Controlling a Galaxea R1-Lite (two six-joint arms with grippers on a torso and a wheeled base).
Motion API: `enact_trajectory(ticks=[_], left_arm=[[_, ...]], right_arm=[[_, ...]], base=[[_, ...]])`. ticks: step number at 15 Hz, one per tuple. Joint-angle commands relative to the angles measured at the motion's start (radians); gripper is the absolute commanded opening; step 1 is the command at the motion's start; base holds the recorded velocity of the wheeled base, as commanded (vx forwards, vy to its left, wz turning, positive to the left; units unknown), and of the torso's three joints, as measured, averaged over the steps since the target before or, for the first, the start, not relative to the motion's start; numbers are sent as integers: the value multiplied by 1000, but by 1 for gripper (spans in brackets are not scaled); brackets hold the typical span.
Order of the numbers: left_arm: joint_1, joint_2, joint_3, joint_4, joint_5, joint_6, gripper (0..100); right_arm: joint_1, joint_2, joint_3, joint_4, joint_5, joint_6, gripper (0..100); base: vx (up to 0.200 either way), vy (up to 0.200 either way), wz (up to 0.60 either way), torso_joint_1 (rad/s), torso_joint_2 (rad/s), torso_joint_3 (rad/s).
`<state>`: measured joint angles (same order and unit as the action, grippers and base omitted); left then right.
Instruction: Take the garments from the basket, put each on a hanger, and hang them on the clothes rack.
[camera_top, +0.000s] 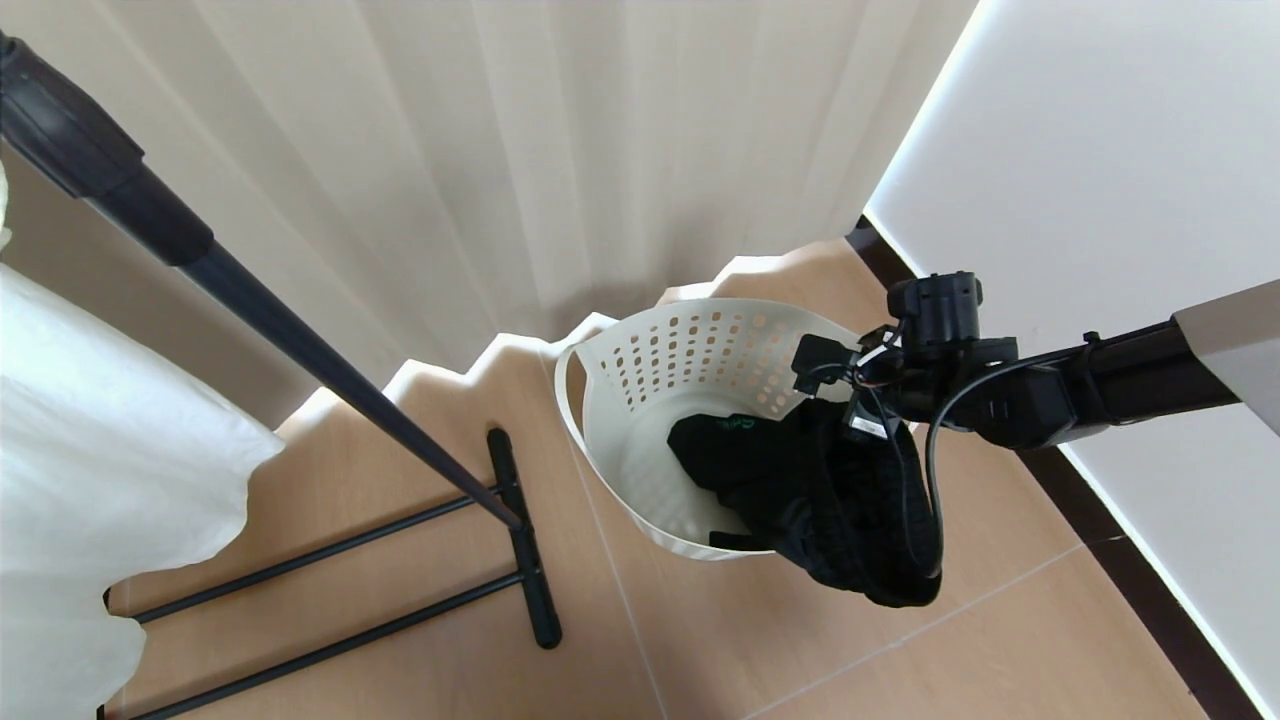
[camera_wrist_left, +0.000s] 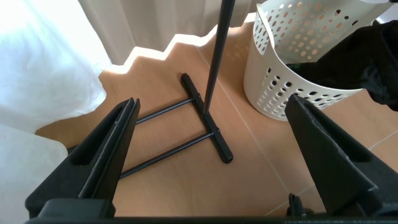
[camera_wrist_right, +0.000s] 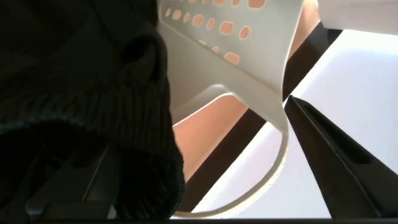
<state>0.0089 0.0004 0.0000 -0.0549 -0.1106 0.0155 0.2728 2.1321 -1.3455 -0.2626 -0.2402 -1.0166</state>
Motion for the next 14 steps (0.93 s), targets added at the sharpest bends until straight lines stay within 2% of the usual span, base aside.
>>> enact_trajectory(ticks=[1, 2, 3, 5, 9, 11, 14], left_arm=[[0, 1, 0, 0, 0, 0, 100], [0, 1, 0, 0, 0, 0, 100], [0, 1, 0, 0, 0, 0, 100], [0, 1, 0, 0, 0, 0, 100], [0, 1, 0, 0, 0, -2, 100], [0, 1, 0, 0, 3, -2, 100], [0, 1, 0, 0, 3, -3, 100]], right_arm=[[-3, 22, 2, -7, -1, -2, 100], [-3, 22, -1, -9, 2, 1, 100], [-3, 17, -1, -10, 2, 6, 0], [-3, 3, 6, -10, 2, 15, 0], [5, -236, 138, -7, 13, 201, 0], [19, -436, 261, -1, 16, 291, 0], [86, -702, 456, 2, 21, 533, 0]], base=[[0, 0, 0, 0, 0, 0], [0, 0, 0, 0, 0, 0], [0, 0, 0, 0, 0, 0], [0, 0, 0, 0, 0, 0], [0, 0, 0, 0, 0, 0], [0, 0, 0, 0, 0, 0], [0, 0, 0, 0, 0, 0]])
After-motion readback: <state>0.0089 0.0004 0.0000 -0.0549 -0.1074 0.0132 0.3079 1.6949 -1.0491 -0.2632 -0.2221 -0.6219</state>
